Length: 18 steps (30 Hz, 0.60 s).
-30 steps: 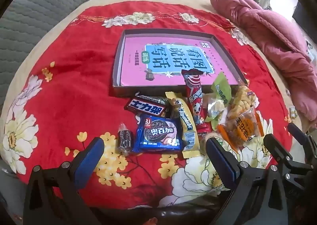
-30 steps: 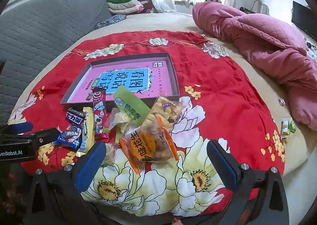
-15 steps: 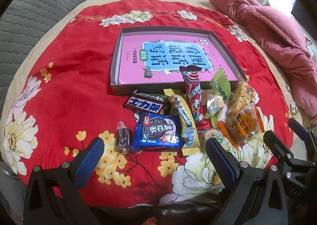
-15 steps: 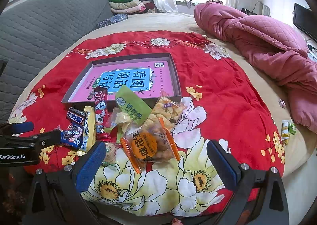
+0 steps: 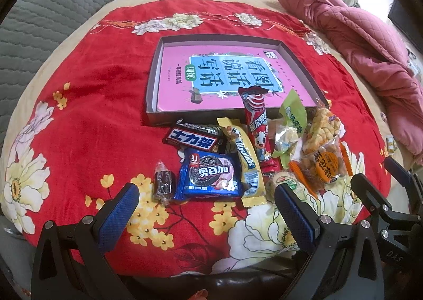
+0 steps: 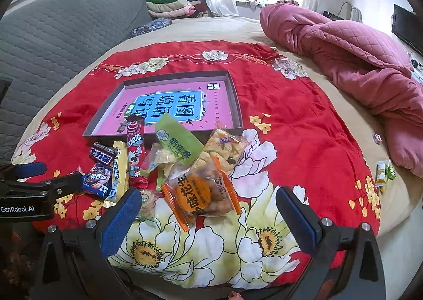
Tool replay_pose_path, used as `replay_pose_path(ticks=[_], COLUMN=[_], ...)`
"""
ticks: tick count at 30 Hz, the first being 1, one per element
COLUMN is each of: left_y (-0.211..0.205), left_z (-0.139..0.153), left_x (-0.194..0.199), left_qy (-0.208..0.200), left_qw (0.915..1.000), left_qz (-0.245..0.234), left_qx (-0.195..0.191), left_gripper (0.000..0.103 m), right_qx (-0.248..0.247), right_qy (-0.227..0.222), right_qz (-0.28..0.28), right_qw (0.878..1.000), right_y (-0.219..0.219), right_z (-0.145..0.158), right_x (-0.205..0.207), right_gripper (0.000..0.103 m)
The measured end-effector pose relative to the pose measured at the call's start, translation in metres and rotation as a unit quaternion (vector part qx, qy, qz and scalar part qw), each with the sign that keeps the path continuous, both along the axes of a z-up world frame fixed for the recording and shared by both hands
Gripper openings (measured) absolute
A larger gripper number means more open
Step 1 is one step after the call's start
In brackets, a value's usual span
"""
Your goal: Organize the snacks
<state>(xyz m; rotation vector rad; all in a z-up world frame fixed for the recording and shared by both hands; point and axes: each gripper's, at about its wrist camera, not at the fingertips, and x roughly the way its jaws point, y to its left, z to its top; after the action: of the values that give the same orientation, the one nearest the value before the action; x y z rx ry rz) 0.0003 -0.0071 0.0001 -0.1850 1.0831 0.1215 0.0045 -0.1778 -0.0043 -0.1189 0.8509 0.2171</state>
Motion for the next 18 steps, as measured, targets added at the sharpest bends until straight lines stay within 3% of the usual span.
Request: replay_pose_path(ticks=[18], left_y=[-0.0034], left_z=[0.0015], left_x=[-0.0004], left_qy=[0.0], left_qw=[1.0], left_qz=[-0.002], left_qx=[0.0], left_gripper=[0.102], right_qx=[0.002], right_qy=[0.003], right_qz=[0.001], right_qw=[1.0], right_y=[-0.001], right_z=[-0.0009], right_x=[0.0011], right_gripper=[0.102])
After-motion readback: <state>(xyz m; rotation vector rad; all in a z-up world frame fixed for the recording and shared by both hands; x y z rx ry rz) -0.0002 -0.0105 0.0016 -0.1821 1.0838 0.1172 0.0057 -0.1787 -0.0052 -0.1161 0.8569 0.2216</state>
